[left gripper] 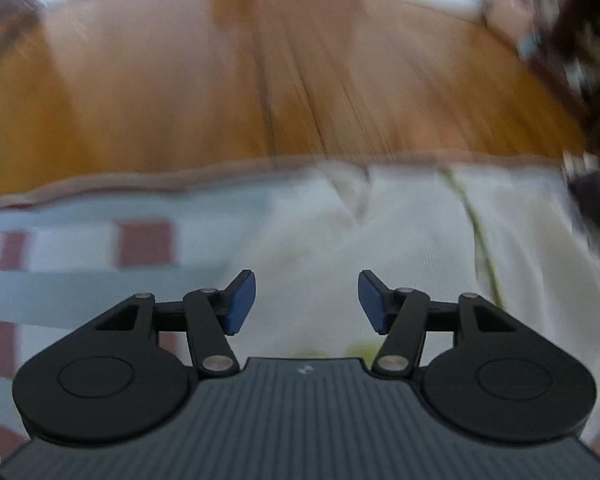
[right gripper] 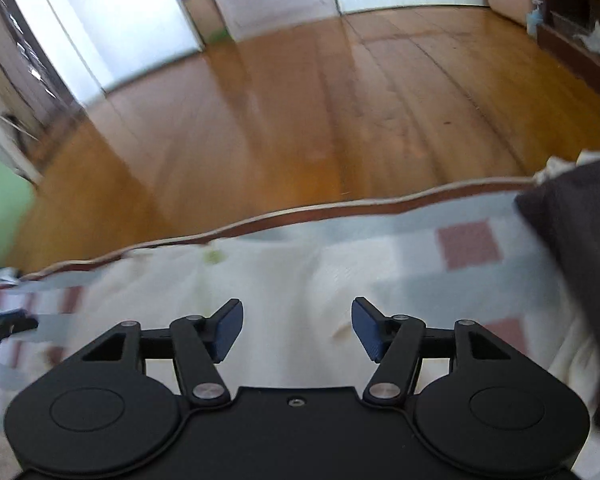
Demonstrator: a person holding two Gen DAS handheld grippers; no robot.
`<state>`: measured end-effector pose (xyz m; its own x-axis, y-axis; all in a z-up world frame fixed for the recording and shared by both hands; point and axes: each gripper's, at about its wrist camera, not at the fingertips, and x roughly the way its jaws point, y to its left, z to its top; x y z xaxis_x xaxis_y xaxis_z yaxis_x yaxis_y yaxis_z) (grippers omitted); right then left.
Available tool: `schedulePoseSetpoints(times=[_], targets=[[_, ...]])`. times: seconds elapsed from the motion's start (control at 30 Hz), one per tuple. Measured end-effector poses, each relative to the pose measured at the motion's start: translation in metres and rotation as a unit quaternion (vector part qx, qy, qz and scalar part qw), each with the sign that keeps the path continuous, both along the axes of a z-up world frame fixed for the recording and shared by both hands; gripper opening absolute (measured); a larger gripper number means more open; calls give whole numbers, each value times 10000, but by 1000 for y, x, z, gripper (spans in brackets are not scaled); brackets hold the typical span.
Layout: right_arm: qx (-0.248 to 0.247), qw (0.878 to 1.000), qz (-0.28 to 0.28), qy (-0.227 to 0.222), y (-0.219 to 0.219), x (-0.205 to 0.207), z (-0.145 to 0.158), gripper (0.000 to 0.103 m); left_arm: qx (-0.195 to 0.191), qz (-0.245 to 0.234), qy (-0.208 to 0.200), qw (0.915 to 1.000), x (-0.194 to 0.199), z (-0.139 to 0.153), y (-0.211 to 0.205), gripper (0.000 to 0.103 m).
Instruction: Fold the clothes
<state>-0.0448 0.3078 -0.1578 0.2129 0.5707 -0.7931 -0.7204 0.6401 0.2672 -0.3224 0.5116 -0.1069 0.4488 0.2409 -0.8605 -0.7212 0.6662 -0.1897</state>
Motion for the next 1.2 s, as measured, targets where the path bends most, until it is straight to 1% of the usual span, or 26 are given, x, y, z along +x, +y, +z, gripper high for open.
schedulePoseSetpoints(times=[0.03, 0.1, 0.17, 0.23, 0.33, 0.4, 0.47, 0.57, 0.63, 0.67, 0.73, 0.77, 0.8, 0.83, 0.87, 0.93, 0.97, 1.03, 1.07, 1.1, 1.13, 1.2], targets=[[-75, 10000, -6, 60, 7, 8, -5, 66, -121, 48, -5, 9999, 4, -9, 5, 56], [-219, 9993, 29, 316, 19, 19, -19, 66, -231, 256, -28, 9994, 7, -25, 11, 56], [-481, 9979, 42, 434, 27, 23, -35, 66, -3, 443, -27, 9990, 8, -31, 15, 56], [-659, 9969, -26, 438, 30, 27, -48, 66, 82, 521, -118, 9985, 8, -34, 24, 56], [-586, 9966, -220, 534, 27, 31, -57, 66, 137, 605, -286, 9977, 7, -40, 40, 57], [-472, 9966, -195, 651, 28, 35, -59, 68, 175, 660, -398, 9969, 7, -43, 50, 61], [-340, 9971, -150, 658, 31, 37, -63, 70, 1, 658, -448, 9968, 8, -53, 58, 61], [-102, 9972, -235, 708, 35, 37, -74, 69, -272, 654, -486, 9963, 12, -68, 63, 61], [105, 9970, -160, 752, 36, 31, -80, 21, -361, 696, -478, 9958, 12, -75, 62, 64], [228, 9969, 62, 749, 37, 23, -79, 11, -329, 726, -462, 9957, 10, -76, 60, 69], [605, 9949, 614, 514, 34, -7, -68, 10, -264, 785, -430, 9956, 6, -78, 57, 70], [851, 9918, 784, 540, 29, -22, -62, 9, -227, 777, -422, 9958, 4, -77, 56, 70], [1097, 9873, 937, 668, 23, -37, -58, 9, -194, 761, -438, 9959, 1, -76, 55, 70], [1307, 9813, 1076, 920, 16, -53, -58, 9, -142, 788, -485, 9956, -2, -73, 55, 70], [1385, 9761, 1261, 1099, 10, -72, -60, 8, -89, 848, -547, 9949, -5, -72, 59, 70], [1243, 9682, 1711, 1334, -2, -111, -70, 8, 81, 1225, -828, 9890, -15, -65, 61, 70], [1028, 9656, 1933, 1399, -7, -128, -77, 8, 174, 1439, -985, 9845, -20, -61, 61, 70], [564, 9638, 2227, 1351, -21, -152, -88, 8, 197, 1567, -1276, 9792, -30, -53, 60, 70], [392, 9634, 2298, 1327, -28, -160, -92, 7, 190, 1598, -1419, 9767, -34, -50, 60, 70], [334, 9642, 2252, 1361, -35, -161, -95, 7, 184, 1628, -1562, 9740, -39, -46, 59, 70], [348, 9652, 2154, 1443, -42, -158, -96, 7, 133, 1572, -1596, 9745, -39, -47, 58, 70], [468, 9653, 2017, 1592, -51, -150, -91, 6, -32, 1397, -1531, 9783, -34, -53, 57, 70]])
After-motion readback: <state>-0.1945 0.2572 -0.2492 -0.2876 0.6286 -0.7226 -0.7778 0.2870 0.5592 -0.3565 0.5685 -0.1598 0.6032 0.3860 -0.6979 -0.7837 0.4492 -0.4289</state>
